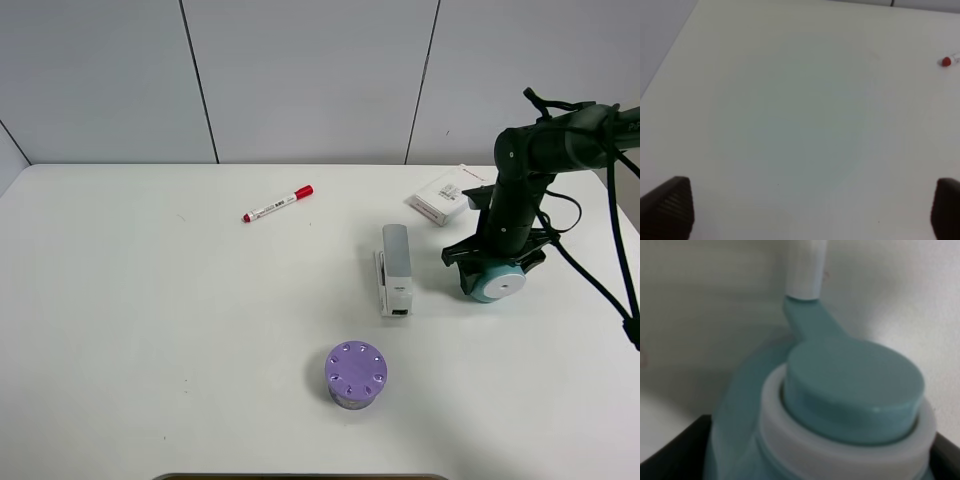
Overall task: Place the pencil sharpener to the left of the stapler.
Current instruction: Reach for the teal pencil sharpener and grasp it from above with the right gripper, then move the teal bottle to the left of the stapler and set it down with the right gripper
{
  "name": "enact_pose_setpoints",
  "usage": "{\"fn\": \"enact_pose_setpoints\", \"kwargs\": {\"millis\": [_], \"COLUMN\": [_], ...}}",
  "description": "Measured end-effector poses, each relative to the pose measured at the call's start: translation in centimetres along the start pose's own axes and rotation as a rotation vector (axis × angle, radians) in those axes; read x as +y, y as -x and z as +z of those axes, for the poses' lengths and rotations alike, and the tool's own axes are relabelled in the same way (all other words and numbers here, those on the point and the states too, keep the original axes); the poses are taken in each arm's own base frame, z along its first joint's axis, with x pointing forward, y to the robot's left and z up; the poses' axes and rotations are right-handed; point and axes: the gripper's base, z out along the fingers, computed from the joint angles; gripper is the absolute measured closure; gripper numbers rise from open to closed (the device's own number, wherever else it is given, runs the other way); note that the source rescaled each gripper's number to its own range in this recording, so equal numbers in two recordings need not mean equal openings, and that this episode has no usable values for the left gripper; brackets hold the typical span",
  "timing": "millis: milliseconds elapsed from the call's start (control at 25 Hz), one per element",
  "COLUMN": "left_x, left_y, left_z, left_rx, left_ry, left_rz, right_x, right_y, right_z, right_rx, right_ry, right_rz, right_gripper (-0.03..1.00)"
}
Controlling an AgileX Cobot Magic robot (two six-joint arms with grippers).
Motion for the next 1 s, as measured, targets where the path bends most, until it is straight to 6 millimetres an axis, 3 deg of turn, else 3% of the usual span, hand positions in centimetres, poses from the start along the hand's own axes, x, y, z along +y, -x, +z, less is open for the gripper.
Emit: {"fn": "enact_pose_setpoints", "kwargs": {"millis": [1000], "left_x": [0.00], "left_y": [0.00], "left_z": [0.00], "left_rx": [0.000], "left_ry": [0.000], "left_rz": [0.000], "right_x": [0.07], "right_y": [-0.29], "right_z": [-0.37], "right_rx": [0.021], "right_ry": [0.009], "right_rz": [0.003], "right_gripper": [0.97]}}
